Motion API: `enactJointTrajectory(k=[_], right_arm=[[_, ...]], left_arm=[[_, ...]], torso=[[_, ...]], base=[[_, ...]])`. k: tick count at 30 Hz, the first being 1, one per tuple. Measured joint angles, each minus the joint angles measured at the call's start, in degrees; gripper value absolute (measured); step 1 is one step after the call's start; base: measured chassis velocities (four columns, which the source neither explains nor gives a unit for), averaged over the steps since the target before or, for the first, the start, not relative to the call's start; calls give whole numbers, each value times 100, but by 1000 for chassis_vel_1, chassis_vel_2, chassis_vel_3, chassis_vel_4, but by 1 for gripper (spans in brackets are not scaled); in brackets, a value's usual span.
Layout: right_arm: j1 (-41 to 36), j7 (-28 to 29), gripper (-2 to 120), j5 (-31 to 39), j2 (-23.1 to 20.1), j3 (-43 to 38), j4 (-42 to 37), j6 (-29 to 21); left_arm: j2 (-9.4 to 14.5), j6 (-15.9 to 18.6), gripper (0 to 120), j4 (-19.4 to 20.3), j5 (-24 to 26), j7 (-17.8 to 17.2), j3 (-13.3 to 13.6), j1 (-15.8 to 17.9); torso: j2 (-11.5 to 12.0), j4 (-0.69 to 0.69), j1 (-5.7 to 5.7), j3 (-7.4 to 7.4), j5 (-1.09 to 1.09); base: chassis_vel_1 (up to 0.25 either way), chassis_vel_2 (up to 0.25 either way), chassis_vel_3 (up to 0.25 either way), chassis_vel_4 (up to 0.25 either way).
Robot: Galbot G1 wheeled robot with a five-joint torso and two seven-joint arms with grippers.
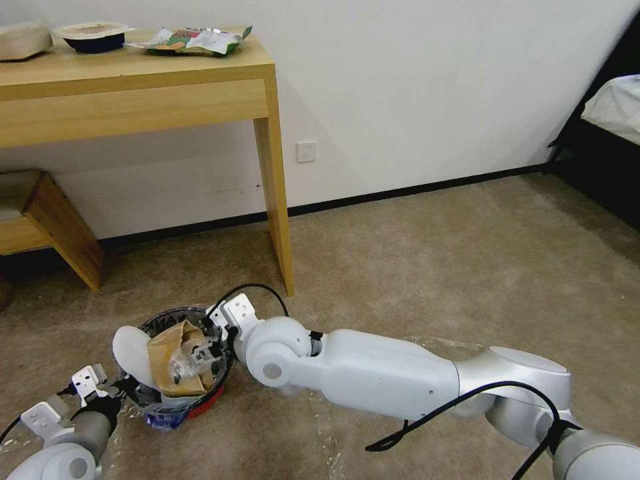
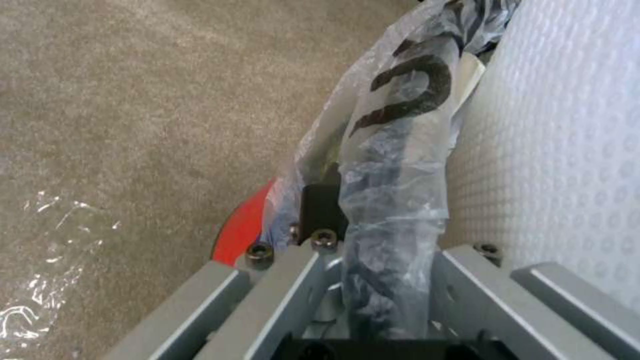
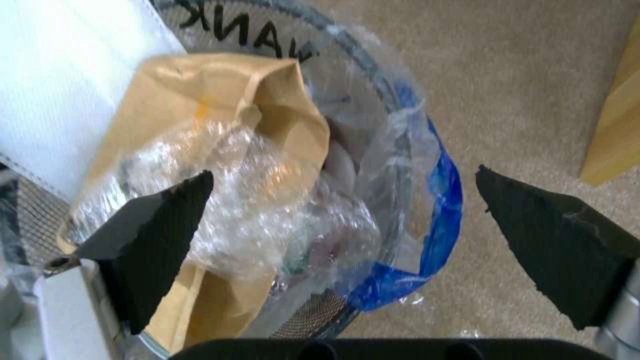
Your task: Pick up the trash bin and place the garbage on the floor into it.
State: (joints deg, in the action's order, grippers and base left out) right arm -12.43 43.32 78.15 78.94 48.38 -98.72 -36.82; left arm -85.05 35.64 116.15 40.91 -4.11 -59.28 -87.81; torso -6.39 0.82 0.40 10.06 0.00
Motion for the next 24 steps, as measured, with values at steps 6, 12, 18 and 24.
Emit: enactJointTrajectory(k=[6, 12, 18, 24], right_arm=[[74, 15, 100, 38, -21, -15, -67, 2], [85, 28, 100, 35, -41, -67, -121, 7], [84, 28, 100, 22, -34, -76, -169, 13], [123, -76, 100, -82, -38, -701, -473, 69]], left_arm=[[0, -1, 1, -17, -4, 0, 12, 26], [2, -1, 1, -23, -7, 0, 16, 29], [2, -1, 1, -41, -11, 0, 19, 30], [13, 5, 1, -72, -17, 1, 17, 33]], torso=[[0, 0, 0, 0, 0], [0, 0, 0, 0, 0], [0, 0, 0, 0, 0], [-1, 0, 0, 0, 0]], base=[[0, 0, 0, 0], [0, 0, 0, 0], [0, 0, 0, 0], [0, 0, 0, 0]])
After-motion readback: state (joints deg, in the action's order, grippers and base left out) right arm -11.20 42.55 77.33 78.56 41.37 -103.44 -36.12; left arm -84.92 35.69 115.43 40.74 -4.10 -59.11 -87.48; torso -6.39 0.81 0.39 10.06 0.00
